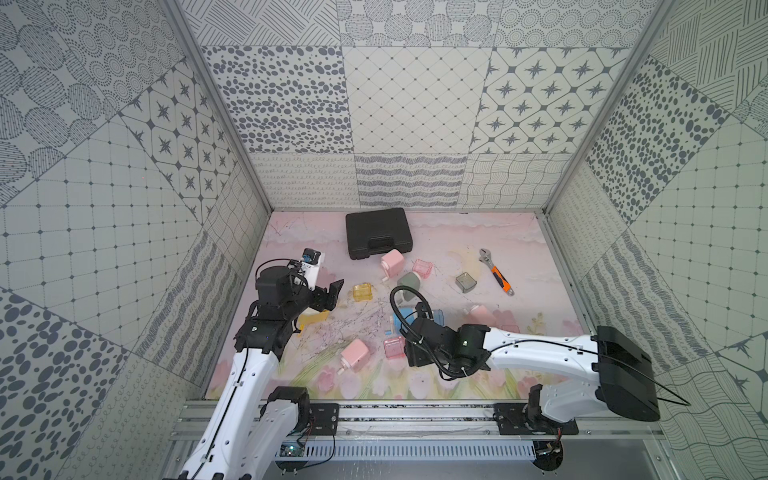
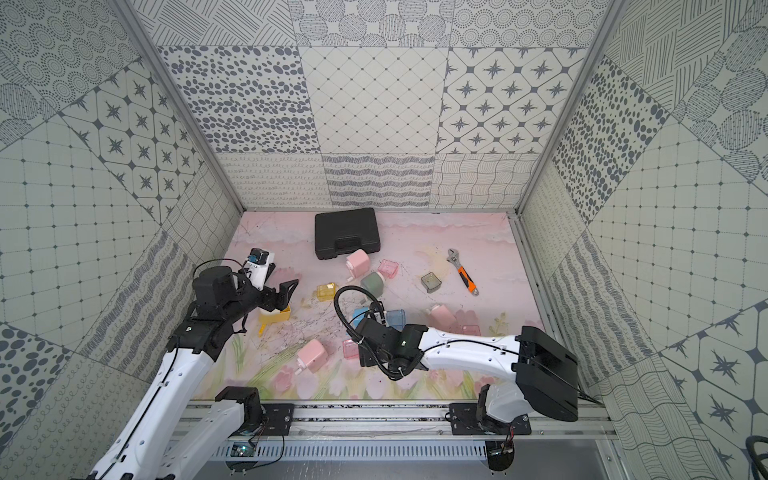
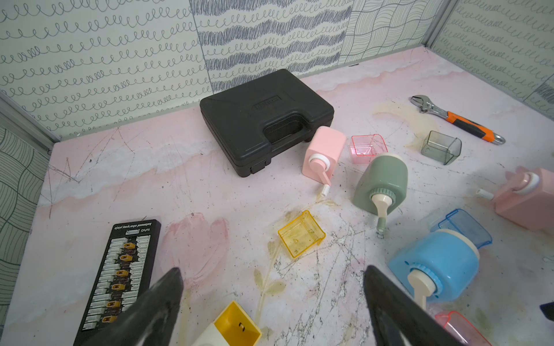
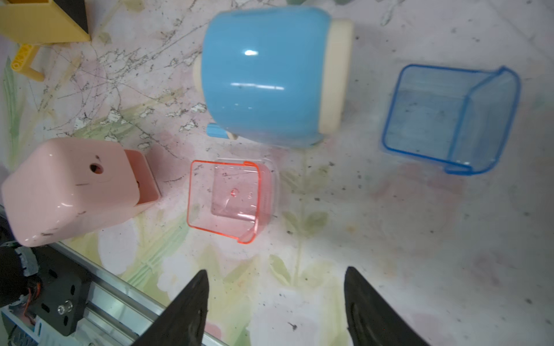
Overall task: Put the tray back into the pencil sharpener
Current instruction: Move the container to the center of the board.
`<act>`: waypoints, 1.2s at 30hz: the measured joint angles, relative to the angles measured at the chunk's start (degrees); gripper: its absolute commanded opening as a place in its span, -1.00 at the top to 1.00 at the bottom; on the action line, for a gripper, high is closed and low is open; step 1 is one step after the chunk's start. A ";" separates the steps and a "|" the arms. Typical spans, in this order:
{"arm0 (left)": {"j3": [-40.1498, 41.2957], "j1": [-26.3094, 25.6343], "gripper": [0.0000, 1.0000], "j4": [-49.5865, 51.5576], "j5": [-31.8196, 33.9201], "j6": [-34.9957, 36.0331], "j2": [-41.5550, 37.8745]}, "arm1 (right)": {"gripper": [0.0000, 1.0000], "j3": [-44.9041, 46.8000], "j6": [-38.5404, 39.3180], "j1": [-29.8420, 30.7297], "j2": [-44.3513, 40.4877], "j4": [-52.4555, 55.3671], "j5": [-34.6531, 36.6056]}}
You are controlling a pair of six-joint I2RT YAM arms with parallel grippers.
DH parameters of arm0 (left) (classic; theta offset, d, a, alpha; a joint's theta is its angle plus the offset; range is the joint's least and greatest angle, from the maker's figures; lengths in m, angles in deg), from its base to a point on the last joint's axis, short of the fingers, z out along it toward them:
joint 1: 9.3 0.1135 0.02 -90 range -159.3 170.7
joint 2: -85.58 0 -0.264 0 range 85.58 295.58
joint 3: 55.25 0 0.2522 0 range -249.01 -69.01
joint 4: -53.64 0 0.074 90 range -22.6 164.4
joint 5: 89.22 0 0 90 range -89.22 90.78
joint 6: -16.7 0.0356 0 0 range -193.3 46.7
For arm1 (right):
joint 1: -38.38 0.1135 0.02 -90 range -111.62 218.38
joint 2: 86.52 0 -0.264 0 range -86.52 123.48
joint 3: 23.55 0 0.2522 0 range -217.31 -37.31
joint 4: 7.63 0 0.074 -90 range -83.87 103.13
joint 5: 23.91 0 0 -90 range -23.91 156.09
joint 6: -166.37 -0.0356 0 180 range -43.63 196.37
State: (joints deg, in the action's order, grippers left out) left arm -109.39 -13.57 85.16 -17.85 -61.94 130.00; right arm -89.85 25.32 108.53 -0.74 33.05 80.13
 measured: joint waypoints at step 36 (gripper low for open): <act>-3.48 -6.54 -0.86 18.86 5.99 11.74 -2.27 | 0.80 -5.99 -2.82 -0.44 13.22 -1.92 4.35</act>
State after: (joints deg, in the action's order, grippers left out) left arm -112.87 -20.11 104.02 -11.86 -50.20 127.73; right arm -95.84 22.50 108.10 12.48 31.12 84.48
